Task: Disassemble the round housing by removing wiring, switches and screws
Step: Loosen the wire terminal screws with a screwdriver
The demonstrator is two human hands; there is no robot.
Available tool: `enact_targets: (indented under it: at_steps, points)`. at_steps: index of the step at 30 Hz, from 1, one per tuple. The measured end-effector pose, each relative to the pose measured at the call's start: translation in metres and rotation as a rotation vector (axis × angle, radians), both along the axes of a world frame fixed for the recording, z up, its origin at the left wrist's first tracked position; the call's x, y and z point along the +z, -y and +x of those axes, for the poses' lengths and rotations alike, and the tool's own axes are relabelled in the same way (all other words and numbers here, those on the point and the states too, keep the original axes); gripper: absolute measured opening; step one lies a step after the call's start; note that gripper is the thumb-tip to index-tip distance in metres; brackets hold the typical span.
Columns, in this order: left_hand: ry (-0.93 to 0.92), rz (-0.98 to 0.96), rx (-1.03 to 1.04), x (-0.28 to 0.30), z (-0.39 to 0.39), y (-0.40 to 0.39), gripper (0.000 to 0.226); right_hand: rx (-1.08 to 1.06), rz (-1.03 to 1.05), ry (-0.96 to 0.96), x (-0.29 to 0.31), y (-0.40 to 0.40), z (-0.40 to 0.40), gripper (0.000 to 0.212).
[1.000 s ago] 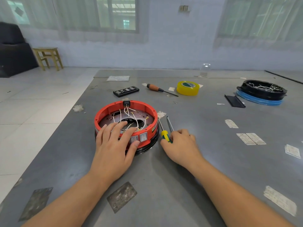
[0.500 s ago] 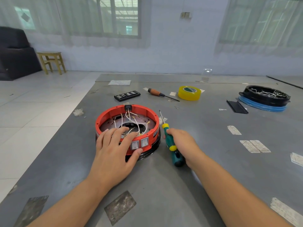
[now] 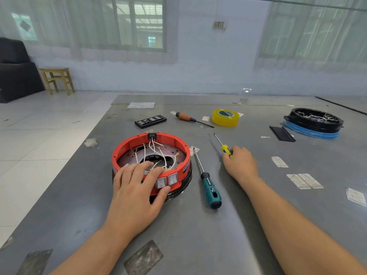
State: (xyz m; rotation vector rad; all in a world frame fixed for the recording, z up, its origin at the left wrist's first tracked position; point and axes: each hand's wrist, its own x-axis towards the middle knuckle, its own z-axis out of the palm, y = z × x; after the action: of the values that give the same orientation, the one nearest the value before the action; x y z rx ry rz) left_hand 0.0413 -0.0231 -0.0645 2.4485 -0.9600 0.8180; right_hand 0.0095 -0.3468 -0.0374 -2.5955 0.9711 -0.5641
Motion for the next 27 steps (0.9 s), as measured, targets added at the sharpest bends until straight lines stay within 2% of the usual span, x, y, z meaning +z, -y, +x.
enact_targets:
  at_steps: [7, 9, 11, 14, 16, 17, 19, 22, 27]
  points:
    - [-0.003, -0.009, -0.005, -0.002, 0.002, 0.001, 0.047, -0.046, -0.134, -0.043, -0.016, 0.006, 0.008, 0.034]
    - [-0.014, -0.007, -0.005, -0.002, 0.002, 0.0, 0.048, -0.042, -0.132, -0.057, -0.016, 0.005, 0.006, 0.042]
    - [-0.023, -0.006, -0.007, -0.001, 0.002, 0.0, 0.049, -0.06, -0.219, -0.044, -0.012, 0.001, -0.001, 0.053]
    - [-0.038, -0.007, -0.013, 0.002, 0.001, -0.002, 0.05, 0.043, -0.351, 0.186, -0.004, -0.016, -0.016, 0.05]
    - [-0.047, -0.001, -0.019, 0.002, 0.0, -0.002, 0.051, 0.184, -0.257, 0.288, -0.001, -0.035, -0.025, 0.039]
    - [-0.055, -0.005, -0.025, 0.003, 0.0, -0.002, 0.051, 0.223, -0.16, 0.266, 0.0, -0.046, -0.028, 0.039]
    - [-0.074, -0.023, -0.047, 0.003, 0.0, -0.003, 0.052, 0.244, -0.011, 0.101, 0.001, -0.066, -0.028, 0.048]
    - [-0.109, -0.053, -0.099, 0.005, -0.001, -0.007, 0.054, 0.236, 0.038, -0.16, 0.001, -0.083, -0.023, 0.053]
    - [-0.192, -0.059, -0.243, 0.011, 0.01, -0.027, 0.059, 0.184, 0.094, -0.216, 0.003, -0.086, -0.022, 0.05]
